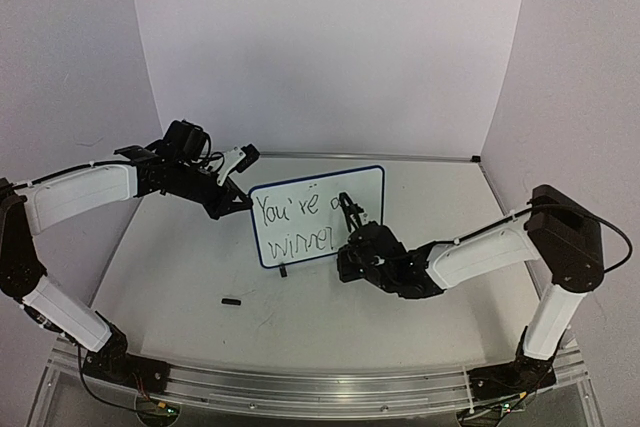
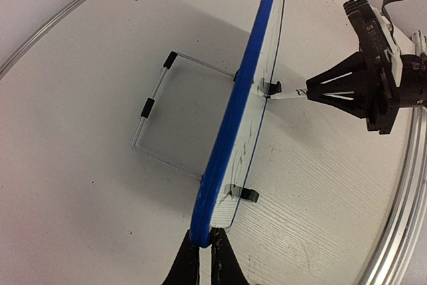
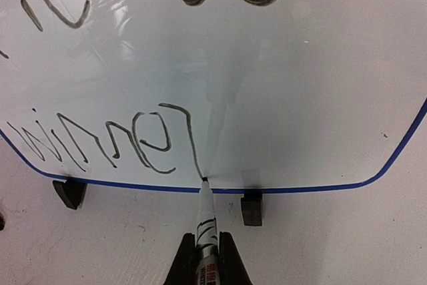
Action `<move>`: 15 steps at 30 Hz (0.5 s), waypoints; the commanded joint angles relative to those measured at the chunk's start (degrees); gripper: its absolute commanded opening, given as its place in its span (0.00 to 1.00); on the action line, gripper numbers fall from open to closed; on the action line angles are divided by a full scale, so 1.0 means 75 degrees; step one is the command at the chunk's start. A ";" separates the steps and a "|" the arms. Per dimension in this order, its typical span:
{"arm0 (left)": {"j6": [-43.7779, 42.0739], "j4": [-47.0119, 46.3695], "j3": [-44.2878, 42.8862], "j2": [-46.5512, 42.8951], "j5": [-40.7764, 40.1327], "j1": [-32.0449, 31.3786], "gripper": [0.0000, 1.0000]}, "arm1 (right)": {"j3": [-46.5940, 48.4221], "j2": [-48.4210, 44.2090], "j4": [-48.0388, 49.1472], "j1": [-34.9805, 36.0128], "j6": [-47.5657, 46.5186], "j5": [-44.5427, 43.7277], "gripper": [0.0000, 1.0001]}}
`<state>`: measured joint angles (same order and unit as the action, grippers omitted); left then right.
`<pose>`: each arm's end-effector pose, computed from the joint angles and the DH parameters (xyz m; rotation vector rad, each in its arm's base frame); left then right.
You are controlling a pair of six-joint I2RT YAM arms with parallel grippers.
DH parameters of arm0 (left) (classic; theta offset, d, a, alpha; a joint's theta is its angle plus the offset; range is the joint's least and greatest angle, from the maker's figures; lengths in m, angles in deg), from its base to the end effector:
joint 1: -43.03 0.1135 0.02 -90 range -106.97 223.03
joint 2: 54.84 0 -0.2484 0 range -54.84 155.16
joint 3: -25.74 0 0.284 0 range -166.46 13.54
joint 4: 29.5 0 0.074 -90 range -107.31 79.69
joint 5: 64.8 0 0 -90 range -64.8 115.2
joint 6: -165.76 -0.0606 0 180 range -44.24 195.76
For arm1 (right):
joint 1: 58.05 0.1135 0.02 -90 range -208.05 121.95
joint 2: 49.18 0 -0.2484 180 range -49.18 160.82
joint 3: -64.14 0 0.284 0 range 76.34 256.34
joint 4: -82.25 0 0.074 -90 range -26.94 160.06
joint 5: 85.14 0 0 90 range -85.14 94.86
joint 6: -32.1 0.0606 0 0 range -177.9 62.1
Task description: Write a sentence on the whiteboard
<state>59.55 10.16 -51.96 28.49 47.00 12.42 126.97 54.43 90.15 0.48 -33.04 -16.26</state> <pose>0.3030 -0.2054 0.2398 1.1063 2.0861 -0.5711 0.2291 0.3324 0.0986 -0.4095 2.0986 0.4741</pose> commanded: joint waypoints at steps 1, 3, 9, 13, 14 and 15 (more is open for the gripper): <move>-0.0256 0.0430 0.0019 0.0175 -0.0728 0.0031 0.00 | 0.0058 -0.0524 0.0393 -0.0015 -0.0086 -0.0230 0.00; -0.0256 0.0429 0.0024 0.0172 -0.0729 0.0026 0.00 | 0.0046 -0.0581 0.0416 -0.0022 -0.0085 -0.0233 0.00; -0.0255 0.0447 0.0015 0.0163 -0.0733 0.0021 0.00 | 0.0024 -0.0608 0.0438 -0.0013 -0.0087 -0.0371 0.00; -0.0257 0.0442 0.0020 0.0159 -0.0727 0.0024 0.00 | -0.0031 -0.0641 0.0438 -0.0028 -0.0030 -0.0543 0.00; -0.0260 0.0444 0.0019 0.0162 -0.0727 0.0027 0.00 | -0.0041 -0.0651 0.0436 -0.0028 -0.0012 -0.0589 0.00; -0.0257 0.0444 0.0019 0.0163 -0.0727 0.0027 0.00 | -0.0056 -0.0660 0.0432 -0.0019 0.0005 -0.0641 0.00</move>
<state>59.55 10.16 -51.96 28.49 47.00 12.42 126.95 51.66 91.75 0.48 -33.39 -17.40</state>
